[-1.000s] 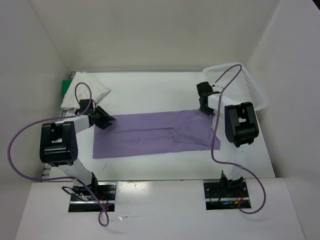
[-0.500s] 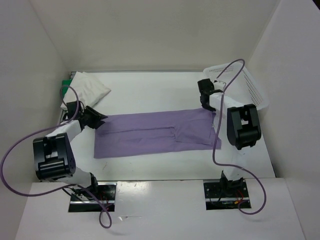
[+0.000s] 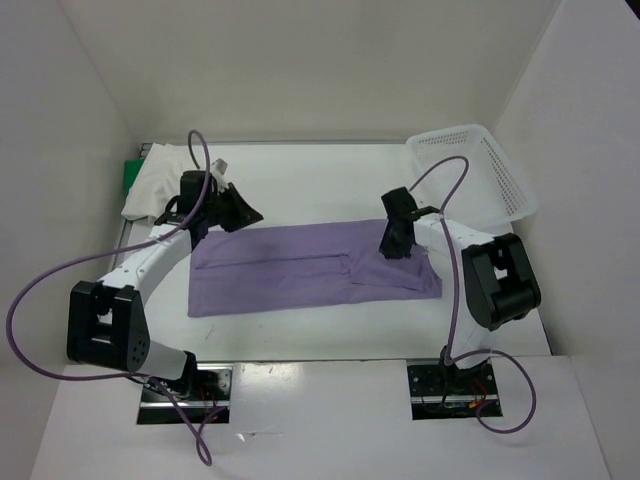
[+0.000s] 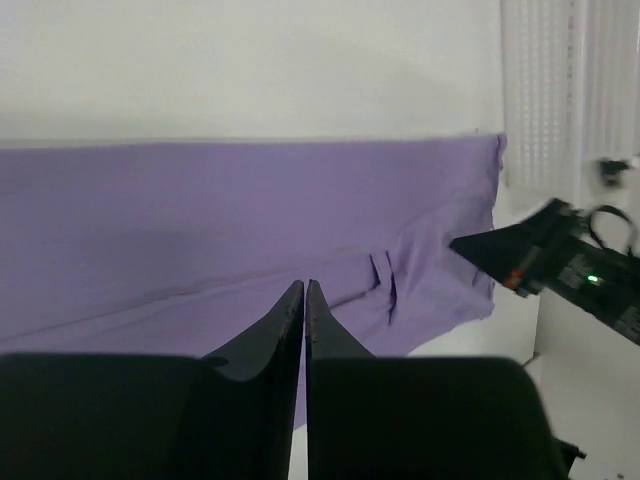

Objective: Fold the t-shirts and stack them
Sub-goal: Fold the other side of the tshirt into a rectangle, then rotate the tshirt 90 degrees

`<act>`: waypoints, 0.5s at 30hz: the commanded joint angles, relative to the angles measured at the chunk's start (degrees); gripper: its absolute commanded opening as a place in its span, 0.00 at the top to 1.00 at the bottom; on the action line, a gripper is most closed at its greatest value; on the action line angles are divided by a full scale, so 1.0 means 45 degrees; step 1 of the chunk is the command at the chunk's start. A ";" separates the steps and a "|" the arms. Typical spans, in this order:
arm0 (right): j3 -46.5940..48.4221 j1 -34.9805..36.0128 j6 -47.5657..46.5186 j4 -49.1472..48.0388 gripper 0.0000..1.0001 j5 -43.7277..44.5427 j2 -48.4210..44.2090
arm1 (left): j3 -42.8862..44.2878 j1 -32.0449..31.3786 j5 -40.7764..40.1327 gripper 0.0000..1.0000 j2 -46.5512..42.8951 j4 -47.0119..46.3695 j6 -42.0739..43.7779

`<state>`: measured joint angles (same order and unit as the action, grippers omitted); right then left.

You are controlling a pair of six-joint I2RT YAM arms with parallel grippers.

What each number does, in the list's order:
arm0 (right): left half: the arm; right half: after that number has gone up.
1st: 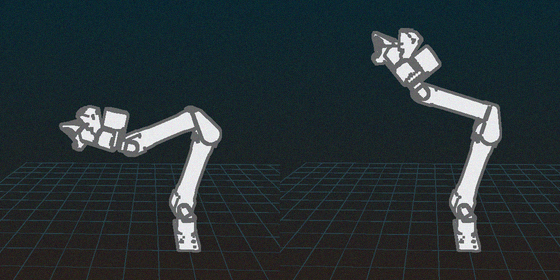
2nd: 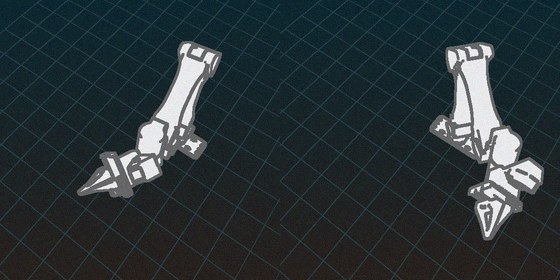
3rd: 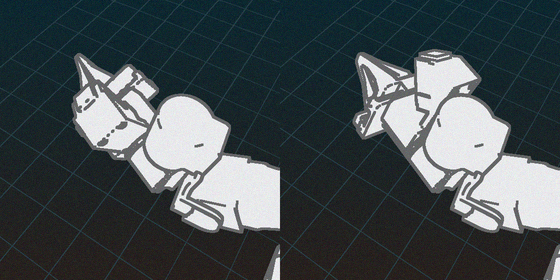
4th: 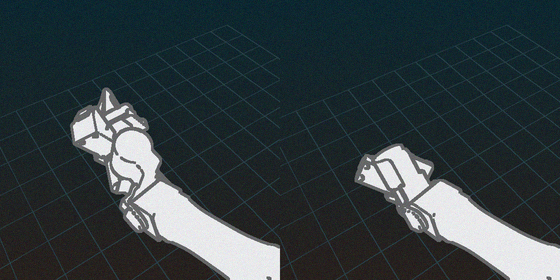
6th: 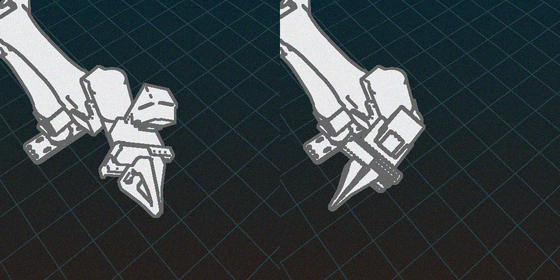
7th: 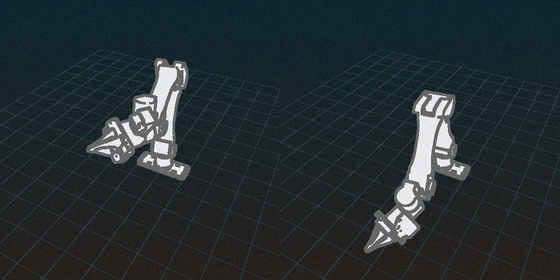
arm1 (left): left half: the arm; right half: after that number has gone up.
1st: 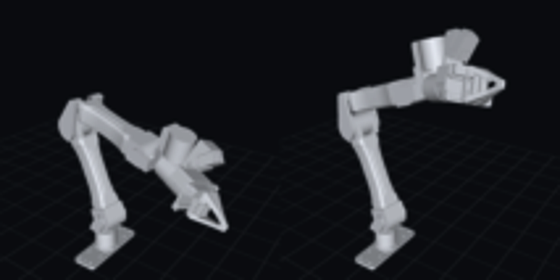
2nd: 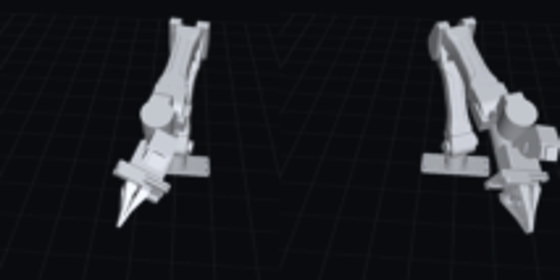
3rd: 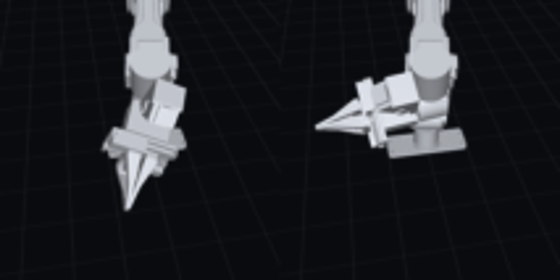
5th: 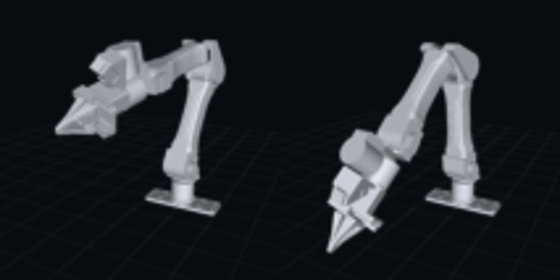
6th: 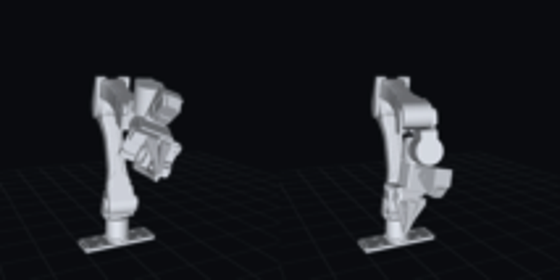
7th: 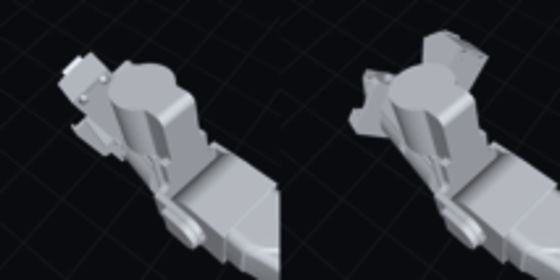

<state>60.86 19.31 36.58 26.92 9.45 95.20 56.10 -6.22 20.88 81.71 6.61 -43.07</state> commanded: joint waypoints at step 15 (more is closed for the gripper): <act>1.3903 0.0024 -0.0355 0.2505 1.00 -0.2918 0.9990 | -0.0301 -0.1351 0.0340 0.93 -0.0640 0.1244 0.0782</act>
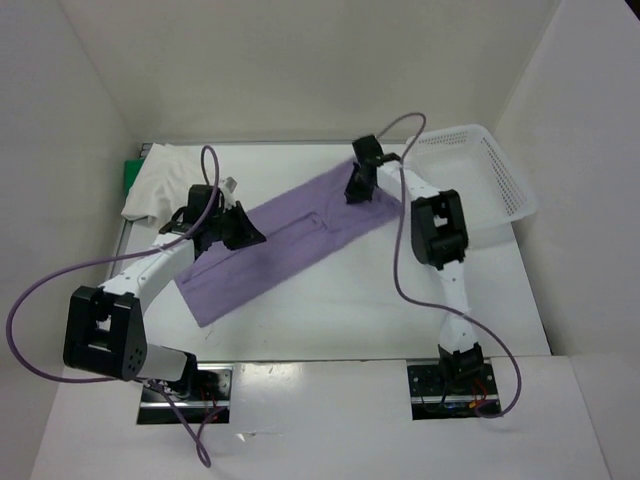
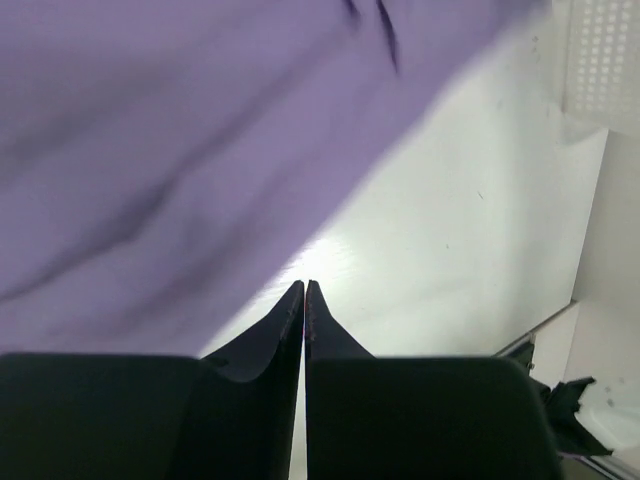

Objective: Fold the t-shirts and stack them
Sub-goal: Rotate the tshirt 90 degrees

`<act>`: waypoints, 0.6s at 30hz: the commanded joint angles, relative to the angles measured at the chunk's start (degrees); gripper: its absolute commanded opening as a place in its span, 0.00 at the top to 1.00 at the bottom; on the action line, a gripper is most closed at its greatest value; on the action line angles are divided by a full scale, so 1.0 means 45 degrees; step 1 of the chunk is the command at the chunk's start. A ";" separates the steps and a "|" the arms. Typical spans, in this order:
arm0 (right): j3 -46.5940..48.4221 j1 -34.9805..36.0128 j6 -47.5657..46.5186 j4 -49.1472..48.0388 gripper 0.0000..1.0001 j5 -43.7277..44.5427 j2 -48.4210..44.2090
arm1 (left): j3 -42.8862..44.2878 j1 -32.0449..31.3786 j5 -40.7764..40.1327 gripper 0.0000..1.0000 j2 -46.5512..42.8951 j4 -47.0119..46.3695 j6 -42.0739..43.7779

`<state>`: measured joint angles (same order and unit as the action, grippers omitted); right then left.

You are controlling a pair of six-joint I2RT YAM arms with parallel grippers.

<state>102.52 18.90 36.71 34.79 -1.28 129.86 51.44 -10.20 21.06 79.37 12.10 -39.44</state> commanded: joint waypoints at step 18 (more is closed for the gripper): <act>-0.3512 0.2714 0.0803 -0.2490 0.52 -0.3247 -0.6701 | 0.0229 -0.0121 -0.0461 0.93 -0.1445 0.0807 -0.0259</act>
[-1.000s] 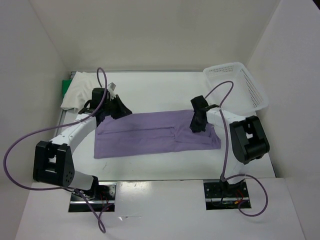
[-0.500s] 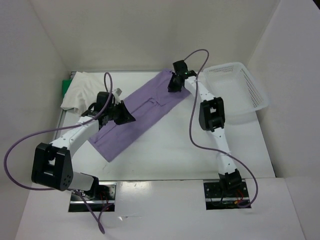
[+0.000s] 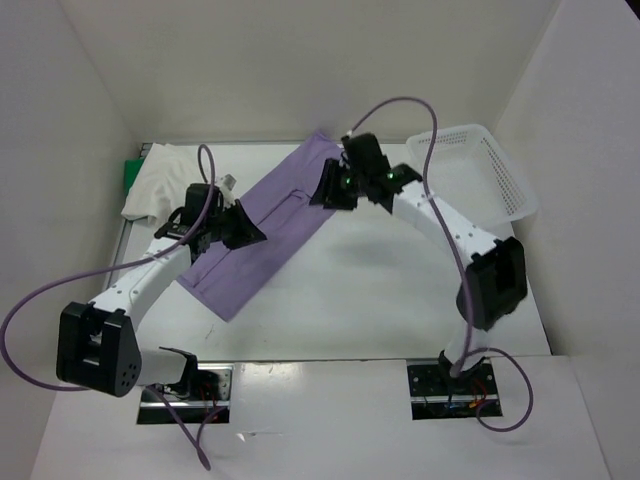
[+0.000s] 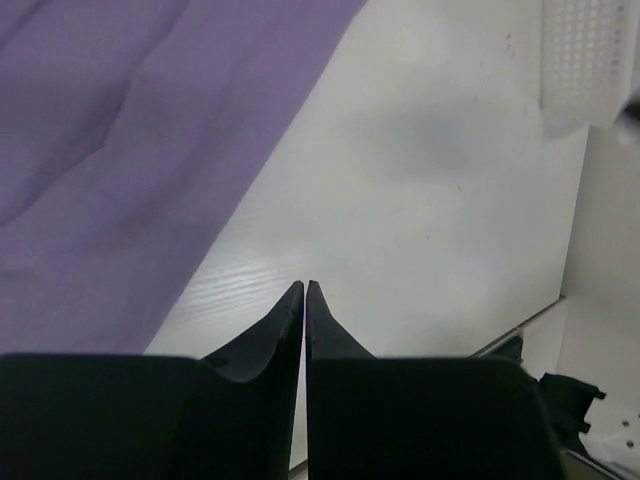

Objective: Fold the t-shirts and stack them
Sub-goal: Rotate the tshirt 90 degrees

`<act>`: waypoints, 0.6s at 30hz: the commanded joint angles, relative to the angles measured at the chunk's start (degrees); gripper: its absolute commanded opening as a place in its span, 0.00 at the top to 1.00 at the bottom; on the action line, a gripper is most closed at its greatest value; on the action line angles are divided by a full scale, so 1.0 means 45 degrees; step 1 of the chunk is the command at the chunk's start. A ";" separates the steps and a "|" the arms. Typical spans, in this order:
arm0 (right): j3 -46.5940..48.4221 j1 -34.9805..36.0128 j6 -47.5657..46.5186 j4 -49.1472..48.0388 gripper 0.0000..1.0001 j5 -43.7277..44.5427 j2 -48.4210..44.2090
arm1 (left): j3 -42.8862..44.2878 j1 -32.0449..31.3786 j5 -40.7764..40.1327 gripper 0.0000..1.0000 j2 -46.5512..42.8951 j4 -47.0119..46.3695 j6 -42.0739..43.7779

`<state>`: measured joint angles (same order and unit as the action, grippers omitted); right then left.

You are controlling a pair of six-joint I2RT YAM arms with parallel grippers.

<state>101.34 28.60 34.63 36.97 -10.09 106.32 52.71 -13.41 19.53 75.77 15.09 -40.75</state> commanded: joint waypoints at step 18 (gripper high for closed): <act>-0.6056 0.3723 0.6951 -0.8274 0.48 -0.0924 0.3030 | -0.0969 0.1867 0.0035 0.57 -0.1289 0.0377 0.0443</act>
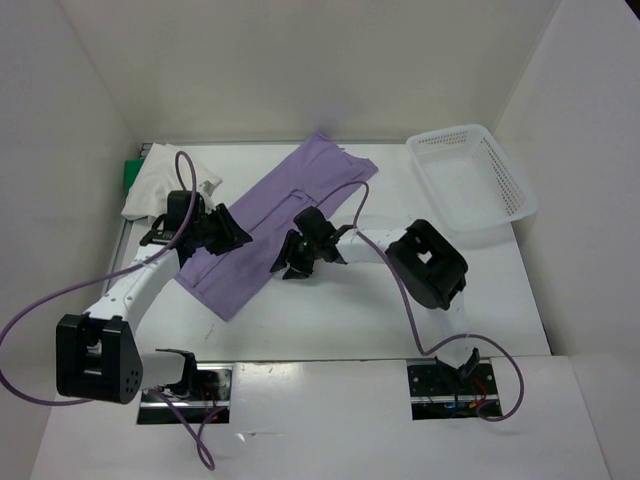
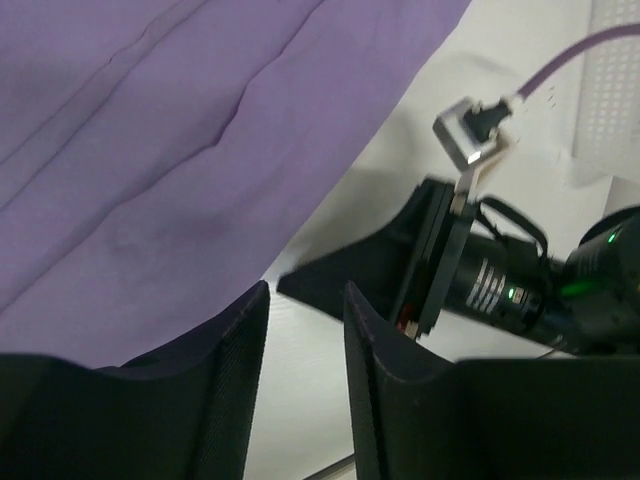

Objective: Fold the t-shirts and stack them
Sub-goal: Rotate the tshirt 90 degrees

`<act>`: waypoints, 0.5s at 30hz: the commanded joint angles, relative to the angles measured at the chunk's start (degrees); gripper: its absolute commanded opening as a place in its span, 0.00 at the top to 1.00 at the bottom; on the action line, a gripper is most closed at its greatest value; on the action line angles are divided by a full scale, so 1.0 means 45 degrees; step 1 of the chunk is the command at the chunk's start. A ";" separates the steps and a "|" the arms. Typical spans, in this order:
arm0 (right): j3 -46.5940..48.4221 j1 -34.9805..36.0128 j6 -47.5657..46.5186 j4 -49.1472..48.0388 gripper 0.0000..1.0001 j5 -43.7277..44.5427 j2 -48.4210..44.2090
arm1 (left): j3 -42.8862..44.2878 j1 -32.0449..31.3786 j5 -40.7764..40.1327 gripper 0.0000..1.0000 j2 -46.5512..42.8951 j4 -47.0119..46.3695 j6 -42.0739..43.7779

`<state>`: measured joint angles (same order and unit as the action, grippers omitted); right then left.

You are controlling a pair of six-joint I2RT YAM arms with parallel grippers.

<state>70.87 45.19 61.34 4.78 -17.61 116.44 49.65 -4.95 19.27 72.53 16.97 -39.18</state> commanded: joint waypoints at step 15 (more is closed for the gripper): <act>-0.1877 -0.2243 -0.2826 0.2272 1.00 0.0790 -0.2700 | -0.0701 -0.0187 0.0660 0.46 -0.0183 -0.0393 0.0230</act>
<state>68.40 40.38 58.46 4.05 -17.37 115.72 46.83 -5.08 20.03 70.46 17.04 -39.16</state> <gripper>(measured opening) 0.008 0.539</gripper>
